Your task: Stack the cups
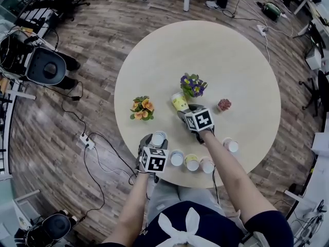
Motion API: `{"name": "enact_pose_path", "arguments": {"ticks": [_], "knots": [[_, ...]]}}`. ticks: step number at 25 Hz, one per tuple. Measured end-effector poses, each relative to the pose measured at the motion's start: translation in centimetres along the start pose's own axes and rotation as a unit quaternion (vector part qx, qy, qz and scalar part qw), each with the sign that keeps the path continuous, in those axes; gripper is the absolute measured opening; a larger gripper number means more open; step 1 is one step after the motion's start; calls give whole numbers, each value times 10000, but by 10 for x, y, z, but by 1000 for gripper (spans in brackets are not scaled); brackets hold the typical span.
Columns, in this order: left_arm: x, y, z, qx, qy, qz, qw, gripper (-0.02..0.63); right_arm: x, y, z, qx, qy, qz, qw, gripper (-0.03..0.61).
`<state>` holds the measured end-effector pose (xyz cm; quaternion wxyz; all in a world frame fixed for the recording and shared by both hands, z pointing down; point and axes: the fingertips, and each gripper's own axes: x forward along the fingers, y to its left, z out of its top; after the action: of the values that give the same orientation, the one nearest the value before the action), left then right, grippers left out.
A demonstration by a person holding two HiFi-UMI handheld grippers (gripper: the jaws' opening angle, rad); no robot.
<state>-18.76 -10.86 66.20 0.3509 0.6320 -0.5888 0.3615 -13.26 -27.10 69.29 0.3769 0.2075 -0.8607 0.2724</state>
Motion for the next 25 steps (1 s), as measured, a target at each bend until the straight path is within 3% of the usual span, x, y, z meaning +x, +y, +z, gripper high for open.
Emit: {"name": "enact_pose_path", "arguments": {"ticks": [14,25], "knots": [[-16,-3,11,59,-188,10,9998,275,-86,16,-5,-318,-598,-61,9977,249],[-53,-4,25,77,-638,26,9979,275,-172,15,-32,-274,-1033,-480,9931,250]]}}
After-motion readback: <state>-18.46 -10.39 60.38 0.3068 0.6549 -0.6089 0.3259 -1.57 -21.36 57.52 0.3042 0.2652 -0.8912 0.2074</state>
